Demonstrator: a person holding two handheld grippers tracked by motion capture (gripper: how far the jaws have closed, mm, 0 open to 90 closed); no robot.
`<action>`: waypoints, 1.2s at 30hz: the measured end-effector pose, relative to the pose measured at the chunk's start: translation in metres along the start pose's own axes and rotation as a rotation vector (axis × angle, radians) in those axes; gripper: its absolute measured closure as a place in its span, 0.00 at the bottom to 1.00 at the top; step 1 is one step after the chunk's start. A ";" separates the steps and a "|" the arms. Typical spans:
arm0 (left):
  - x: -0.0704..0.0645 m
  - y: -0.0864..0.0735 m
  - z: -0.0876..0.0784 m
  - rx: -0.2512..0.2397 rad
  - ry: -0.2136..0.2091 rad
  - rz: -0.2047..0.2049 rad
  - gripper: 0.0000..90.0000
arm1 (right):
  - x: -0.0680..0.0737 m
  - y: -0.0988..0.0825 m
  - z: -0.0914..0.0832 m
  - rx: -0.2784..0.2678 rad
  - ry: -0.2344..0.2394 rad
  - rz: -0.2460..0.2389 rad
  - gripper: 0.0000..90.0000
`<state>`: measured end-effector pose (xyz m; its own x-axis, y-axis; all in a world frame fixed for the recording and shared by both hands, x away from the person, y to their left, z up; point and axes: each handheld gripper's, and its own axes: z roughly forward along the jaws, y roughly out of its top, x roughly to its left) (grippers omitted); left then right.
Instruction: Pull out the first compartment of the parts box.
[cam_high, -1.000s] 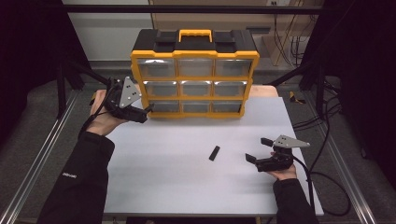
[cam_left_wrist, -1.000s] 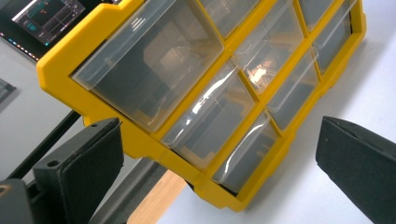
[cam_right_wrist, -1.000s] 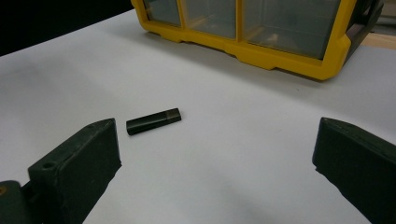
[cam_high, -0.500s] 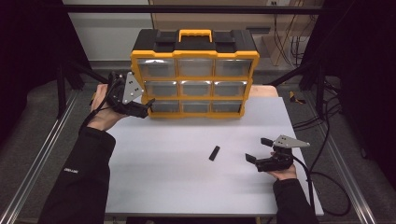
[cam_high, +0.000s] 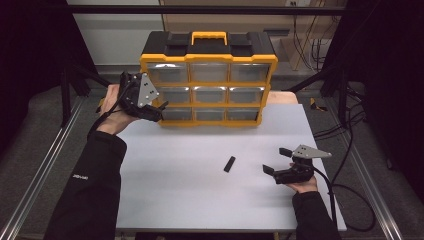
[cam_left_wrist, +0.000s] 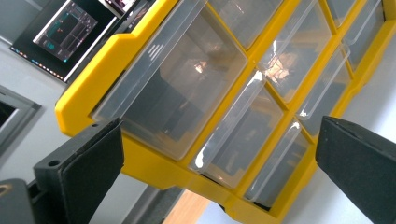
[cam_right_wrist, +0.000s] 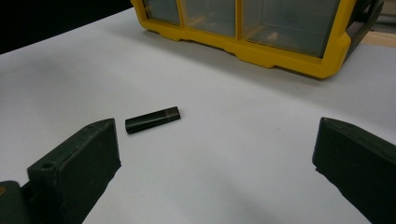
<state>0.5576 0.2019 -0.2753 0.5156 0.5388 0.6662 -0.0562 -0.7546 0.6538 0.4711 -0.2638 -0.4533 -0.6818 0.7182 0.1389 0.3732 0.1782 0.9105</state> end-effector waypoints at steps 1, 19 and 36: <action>0.000 0.001 0.001 -0.002 0.002 0.006 0.01 | 0.000 0.000 0.000 0.001 0.000 0.000 0.01; 0.005 0.011 0.018 0.030 0.025 0.072 0.01 | 0.000 -0.001 0.001 0.005 -0.001 -0.003 0.01; 0.005 0.020 0.034 0.054 0.048 0.198 0.03 | 0.000 0.000 0.000 -0.001 -0.001 -0.005 0.01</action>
<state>0.5882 0.1771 -0.2715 0.4574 0.3940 0.7972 -0.1062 -0.8659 0.4889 0.4712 -0.2637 -0.4536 -0.6832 0.7178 0.1340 0.3691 0.1812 0.9116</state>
